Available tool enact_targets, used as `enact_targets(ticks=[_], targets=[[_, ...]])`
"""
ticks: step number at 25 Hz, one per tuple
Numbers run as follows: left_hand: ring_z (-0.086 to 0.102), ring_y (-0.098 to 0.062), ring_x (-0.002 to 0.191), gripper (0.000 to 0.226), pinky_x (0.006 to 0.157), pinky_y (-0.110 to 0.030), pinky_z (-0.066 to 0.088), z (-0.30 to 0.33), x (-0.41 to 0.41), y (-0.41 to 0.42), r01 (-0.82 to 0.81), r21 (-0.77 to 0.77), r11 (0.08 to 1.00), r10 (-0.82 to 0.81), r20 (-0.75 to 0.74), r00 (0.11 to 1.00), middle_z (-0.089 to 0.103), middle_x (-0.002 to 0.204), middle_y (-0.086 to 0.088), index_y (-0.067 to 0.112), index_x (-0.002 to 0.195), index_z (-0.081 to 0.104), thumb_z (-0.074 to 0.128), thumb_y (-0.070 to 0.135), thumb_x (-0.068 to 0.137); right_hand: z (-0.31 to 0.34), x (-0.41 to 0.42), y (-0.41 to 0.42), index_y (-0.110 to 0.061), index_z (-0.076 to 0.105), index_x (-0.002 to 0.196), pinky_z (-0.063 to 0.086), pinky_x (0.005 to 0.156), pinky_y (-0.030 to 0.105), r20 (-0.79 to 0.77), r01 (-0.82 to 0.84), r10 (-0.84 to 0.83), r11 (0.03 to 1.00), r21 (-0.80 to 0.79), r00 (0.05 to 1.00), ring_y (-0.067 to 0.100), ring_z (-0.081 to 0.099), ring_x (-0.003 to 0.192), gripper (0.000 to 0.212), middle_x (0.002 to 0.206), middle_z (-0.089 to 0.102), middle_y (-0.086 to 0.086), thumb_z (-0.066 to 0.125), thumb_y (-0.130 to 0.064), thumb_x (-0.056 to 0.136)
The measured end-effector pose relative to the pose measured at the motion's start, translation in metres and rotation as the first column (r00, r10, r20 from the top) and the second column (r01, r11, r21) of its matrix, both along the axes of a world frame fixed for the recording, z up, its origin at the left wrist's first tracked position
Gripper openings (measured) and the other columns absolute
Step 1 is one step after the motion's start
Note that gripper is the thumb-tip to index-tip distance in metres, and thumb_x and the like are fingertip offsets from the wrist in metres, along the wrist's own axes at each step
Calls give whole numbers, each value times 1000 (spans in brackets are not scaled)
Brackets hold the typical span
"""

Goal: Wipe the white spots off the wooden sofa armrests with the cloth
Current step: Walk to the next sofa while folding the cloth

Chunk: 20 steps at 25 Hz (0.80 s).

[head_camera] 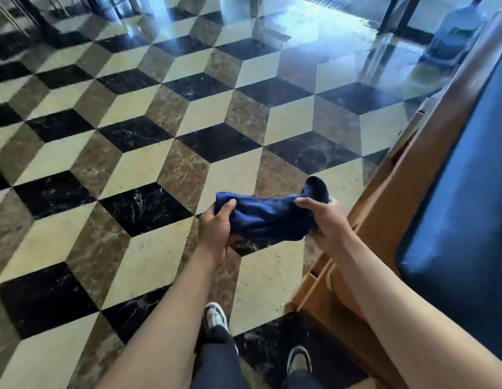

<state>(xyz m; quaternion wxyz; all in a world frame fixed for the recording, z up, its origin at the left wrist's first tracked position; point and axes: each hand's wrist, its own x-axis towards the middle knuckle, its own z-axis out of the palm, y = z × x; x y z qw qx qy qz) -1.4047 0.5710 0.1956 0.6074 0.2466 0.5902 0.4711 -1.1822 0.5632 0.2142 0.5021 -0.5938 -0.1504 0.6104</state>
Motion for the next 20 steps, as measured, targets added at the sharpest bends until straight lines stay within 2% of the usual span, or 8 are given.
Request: enact_targets(ticks=[3, 5, 8, 10, 12, 15, 17, 20], targets=[[73, -35, 104, 12, 83, -49, 62, -17, -38, 73, 58, 48, 997, -54, -96, 994, 78, 105, -11, 17, 98, 74, 70, 26, 92, -11, -29, 67, -4, 63, 113, 58, 71, 39, 124, 56, -54, 998, -9, 991, 33, 69, 88, 38, 104, 70, 21, 70, 6, 77], [73, -31, 104, 13, 82, -40, 61, -21, -57, 128, 149, 73, 986, -135, -162, 977, 77, 101, -4, 19, 94, 73, 68, 30, 92, -13, -47, 112, -6, 61, 120, 57, 80, 43, 225, 107, -108, 994, 17, 968, 32, 68, 96, 44, 108, 68, 19, 64, 8, 79], [72, -23, 99, 20, 88, -39, 58, -17, -66, 200, 272, 55, 961, -254, -226, 940, 75, 99, -3, 17, 92, 70, 64, 36, 91, -5, -58, 162, -10, 56, 136, 58, 94, 43, 469, 166, -140, 986, -15, 872, 27, 65, 108, 55, 122, 66, 10, 63, -1, 82], [70, -23, 95, 23, 85, -38, 55, -10, -55, 243, 356, 43, 933, -330, -290, 898, 73, 96, -5, 15, 90, 68, 61, 37, 95, -4, -51, 184, -14, 58, 137, 55, 89, 33, 621, 210, -135, 976, -50, 772, 22, 62, 105, 51, 122, 66, 5, 57, -6, 87], [68, -22, 85, 29, 76, -35, 53, -4, -34, 279, 440, 57, 896, -384, -399, 833, 72, 89, -5, 13, 89, 68, 61, 41, 96, -7, -38, 204, -19, 70, 122, 47, 79, 26, 676, 290, -152, 952, -96, 721, 21, 60, 96, 40, 114, 70, 5, 49, -5, 91], [65, -20, 76, 33, 65, -31, 48, 2, 18, 331, 566, 78, 821, -472, -468, 748, 70, 81, -3, 10, 88, 68, 62, 42, 96, -22, -3, 241, -17, 73, 84, 51, 84, 33, 455, 529, -405, 828, -187, 793, 29, 62, 87, 33, 100, 71, 8, 47, 0, 94], [66, -24, 77, 34, 68, -33, 50, 2, 59, 371, 625, 43, 780, -542, -455, 707, 71, 83, -8, 8, 89, 68, 62, 41, 97, -40, 25, 270, -8, 71, 86, 53, 88, 42, 228, 607, -563, 742, -285, 795, 36, 63, 91, 26, 105, 67, 17, 48, 1, 94], [73, -22, 80, 40, 71, -35, 57, -3, 121, 437, 669, -12, 743, -631, -347, 694, 76, 88, -10, 5, 95, 69, 70, 45, 92, -67, 64, 320, -7, 60, 84, 50, 70, 42, -38, 580, -632, 732, -356, 774, 33, 60, 79, 6, 88, 60, 17, 57, -9, 90]])
